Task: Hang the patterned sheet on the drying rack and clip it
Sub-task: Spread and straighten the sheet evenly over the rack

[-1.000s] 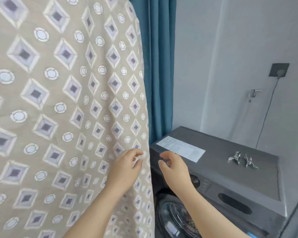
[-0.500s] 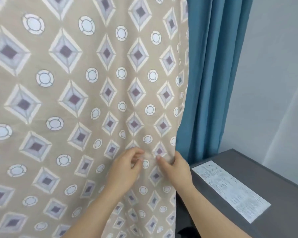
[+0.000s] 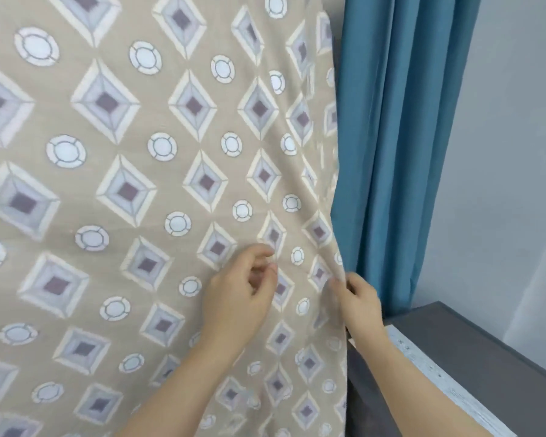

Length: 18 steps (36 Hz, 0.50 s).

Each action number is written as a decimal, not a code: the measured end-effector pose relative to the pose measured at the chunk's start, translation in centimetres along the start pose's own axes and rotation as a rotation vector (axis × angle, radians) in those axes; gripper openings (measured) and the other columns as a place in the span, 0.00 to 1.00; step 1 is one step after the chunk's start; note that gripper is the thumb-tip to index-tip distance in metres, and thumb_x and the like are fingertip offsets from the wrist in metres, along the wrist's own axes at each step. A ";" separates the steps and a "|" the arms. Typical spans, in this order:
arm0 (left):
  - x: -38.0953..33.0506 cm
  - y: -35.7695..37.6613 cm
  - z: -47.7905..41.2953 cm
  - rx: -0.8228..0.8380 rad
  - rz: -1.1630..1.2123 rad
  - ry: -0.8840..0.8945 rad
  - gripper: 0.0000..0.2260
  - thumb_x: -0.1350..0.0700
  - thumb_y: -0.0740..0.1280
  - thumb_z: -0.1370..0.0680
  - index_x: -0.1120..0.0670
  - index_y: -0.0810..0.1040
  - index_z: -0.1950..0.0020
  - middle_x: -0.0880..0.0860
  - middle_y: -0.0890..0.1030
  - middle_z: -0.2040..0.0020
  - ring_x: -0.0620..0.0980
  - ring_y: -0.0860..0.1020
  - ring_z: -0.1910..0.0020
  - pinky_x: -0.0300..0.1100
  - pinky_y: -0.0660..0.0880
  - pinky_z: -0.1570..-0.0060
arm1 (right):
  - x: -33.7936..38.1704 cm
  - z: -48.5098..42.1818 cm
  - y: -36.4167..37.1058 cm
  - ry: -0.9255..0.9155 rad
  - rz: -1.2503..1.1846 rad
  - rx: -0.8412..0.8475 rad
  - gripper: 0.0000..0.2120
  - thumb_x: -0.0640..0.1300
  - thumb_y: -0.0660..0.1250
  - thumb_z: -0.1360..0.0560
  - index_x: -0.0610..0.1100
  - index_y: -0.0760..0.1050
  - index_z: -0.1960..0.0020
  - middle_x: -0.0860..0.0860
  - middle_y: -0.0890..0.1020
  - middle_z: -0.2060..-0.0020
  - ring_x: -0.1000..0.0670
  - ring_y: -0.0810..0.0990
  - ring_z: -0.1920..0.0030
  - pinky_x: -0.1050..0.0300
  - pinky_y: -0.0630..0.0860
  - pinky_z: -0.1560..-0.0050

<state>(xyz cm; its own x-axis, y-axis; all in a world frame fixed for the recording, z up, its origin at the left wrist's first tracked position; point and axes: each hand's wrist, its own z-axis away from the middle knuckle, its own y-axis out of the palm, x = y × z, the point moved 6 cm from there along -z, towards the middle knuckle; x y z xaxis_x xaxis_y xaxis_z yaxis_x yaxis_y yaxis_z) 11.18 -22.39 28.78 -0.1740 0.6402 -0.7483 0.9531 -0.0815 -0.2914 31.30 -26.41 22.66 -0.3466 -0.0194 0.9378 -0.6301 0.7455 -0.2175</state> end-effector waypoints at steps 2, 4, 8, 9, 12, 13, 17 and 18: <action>-1.1 -0.1 -0.7 -0.037 -0.034 0.017 0.07 0.49 0.61 0.29 0.34 0.70 0.58 0.40 0.79 0.61 0.43 0.80 0.62 0.48 0.77 0.56 | 1.6 -0.6 0.5 -0.046 -0.081 0.127 0.04 0.38 0.64 0.25 0.45 0.76 0.56 0.53 0.80 0.60 0.53 0.76 0.58 0.66 0.71 0.58; -2.5 -0.2 -1.8 -0.068 -0.060 0.034 0.09 0.51 0.62 0.27 0.34 0.70 0.58 0.40 0.79 0.61 0.42 0.79 0.63 0.48 0.76 0.55 | 3.6 -1.5 0.7 -0.117 -0.136 0.190 0.06 0.37 0.63 0.24 0.46 0.76 0.53 0.55 0.80 0.57 0.57 0.77 0.56 0.73 0.71 0.58; -5.2 -0.7 -4.6 -0.117 -0.145 0.102 0.08 0.55 0.64 0.24 0.41 0.74 0.51 0.39 0.77 0.62 0.44 0.78 0.61 0.48 0.76 0.53 | 8.7 -3.8 1.2 -0.256 -0.224 0.211 0.05 0.41 0.63 0.24 0.49 0.76 0.54 0.56 0.79 0.57 0.57 0.75 0.57 0.73 0.70 0.60; -6.0 -0.9 -5.4 -0.128 -0.185 0.123 0.07 0.56 0.64 0.24 0.45 0.75 0.49 0.39 0.77 0.62 0.44 0.78 0.60 0.47 0.75 0.53 | 10.0 -4.3 1.3 -0.280 -0.247 0.212 0.05 0.42 0.63 0.24 0.50 0.76 0.54 0.56 0.79 0.57 0.57 0.75 0.58 0.73 0.70 0.59; -8.2 -1.7 -7.6 -0.171 -0.287 0.192 0.07 0.56 0.64 0.24 0.48 0.75 0.47 0.41 0.77 0.64 0.44 0.77 0.57 0.45 0.74 0.53 | 14.3 -6.1 2.0 -0.362 -0.255 0.204 0.04 0.45 0.63 0.24 0.52 0.75 0.52 0.57 0.78 0.55 0.56 0.76 0.54 0.60 0.75 0.49; -8.9 -2.2 -8.4 -0.187 -0.317 0.210 0.07 0.55 0.64 0.24 0.48 0.75 0.47 0.41 0.77 0.63 0.43 0.77 0.57 0.44 0.73 0.52 | 15.9 -6.7 2.2 -0.400 -0.255 0.196 0.04 0.46 0.63 0.25 0.54 0.74 0.51 0.57 0.78 0.53 0.55 0.76 0.52 0.54 0.75 0.46; -11.2 -3.8 -11.1 -0.242 -0.431 0.253 0.08 0.54 0.62 0.24 0.47 0.75 0.45 0.41 0.77 0.57 0.41 0.74 0.55 0.39 0.68 0.55 | 21.7 -8.3 2.5 -0.576 -0.182 0.121 0.14 0.46 0.61 0.24 0.49 0.70 0.38 0.53 0.71 0.40 0.53 0.70 0.39 0.55 0.66 0.35; -11.7 -4.2 -11.7 -0.249 -0.461 0.269 0.09 0.54 0.62 0.24 0.47 0.75 0.44 0.42 0.77 0.55 0.42 0.74 0.53 0.39 0.68 0.55 | 23.0 -8.6 2.4 -0.601 -0.173 0.103 0.16 0.45 0.60 0.23 0.48 0.69 0.35 0.51 0.69 0.37 0.53 0.67 0.37 0.57 0.62 0.33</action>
<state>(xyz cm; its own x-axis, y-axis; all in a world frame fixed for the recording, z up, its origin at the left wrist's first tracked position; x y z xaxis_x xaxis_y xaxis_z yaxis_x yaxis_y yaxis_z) 12.08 -20.62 45.75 -0.5467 0.7406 -0.3906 0.8288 0.4124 -0.3781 27.81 -19.29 46.00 -0.5442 -0.5270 0.6528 -0.7652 0.6308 -0.1288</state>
